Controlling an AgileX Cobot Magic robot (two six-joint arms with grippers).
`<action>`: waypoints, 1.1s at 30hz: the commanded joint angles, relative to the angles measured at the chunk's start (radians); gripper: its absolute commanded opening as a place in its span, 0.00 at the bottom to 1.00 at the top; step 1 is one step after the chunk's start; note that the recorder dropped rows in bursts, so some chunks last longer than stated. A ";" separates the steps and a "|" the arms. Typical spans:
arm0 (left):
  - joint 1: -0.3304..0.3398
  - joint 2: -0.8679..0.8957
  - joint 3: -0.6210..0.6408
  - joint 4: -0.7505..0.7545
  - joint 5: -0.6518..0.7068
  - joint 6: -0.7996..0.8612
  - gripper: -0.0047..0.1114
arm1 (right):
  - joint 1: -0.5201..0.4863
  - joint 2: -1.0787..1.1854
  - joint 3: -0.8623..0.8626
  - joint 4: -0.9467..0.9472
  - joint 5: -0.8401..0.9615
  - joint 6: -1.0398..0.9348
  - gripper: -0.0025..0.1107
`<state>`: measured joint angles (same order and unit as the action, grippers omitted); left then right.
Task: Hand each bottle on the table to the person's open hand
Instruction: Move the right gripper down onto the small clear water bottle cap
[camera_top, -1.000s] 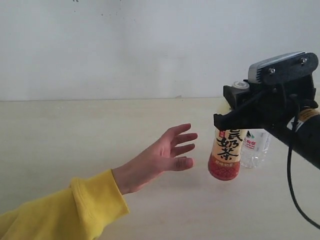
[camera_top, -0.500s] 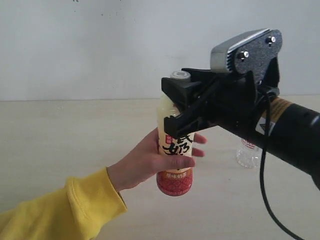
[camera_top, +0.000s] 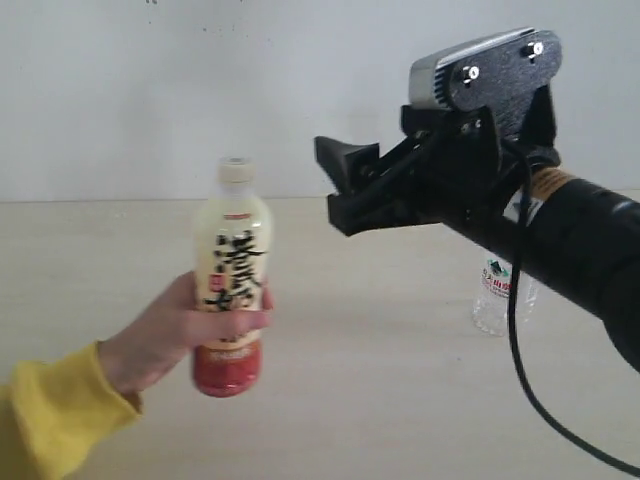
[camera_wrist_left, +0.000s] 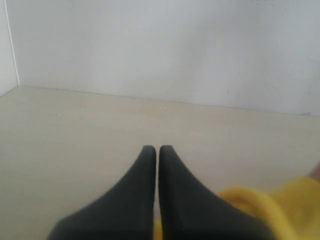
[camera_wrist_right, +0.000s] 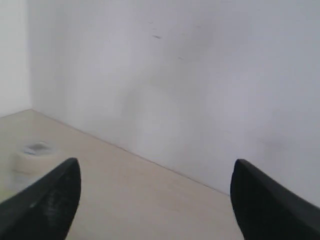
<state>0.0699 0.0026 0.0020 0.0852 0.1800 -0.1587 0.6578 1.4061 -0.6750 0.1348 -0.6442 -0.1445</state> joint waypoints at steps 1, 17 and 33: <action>0.003 -0.003 -0.002 0.000 -0.001 -0.003 0.08 | 0.000 -0.089 -0.001 0.402 0.040 -0.415 0.68; 0.003 -0.003 -0.002 0.000 -0.001 -0.003 0.08 | -0.184 -0.246 0.320 0.420 -0.131 -0.346 0.68; 0.003 -0.003 -0.002 0.000 -0.001 -0.003 0.08 | -0.361 0.062 0.267 0.078 -0.252 -0.056 0.68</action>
<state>0.0699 0.0026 0.0020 0.0852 0.1800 -0.1587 0.3243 1.4317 -0.3791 0.2955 -0.8589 -0.2681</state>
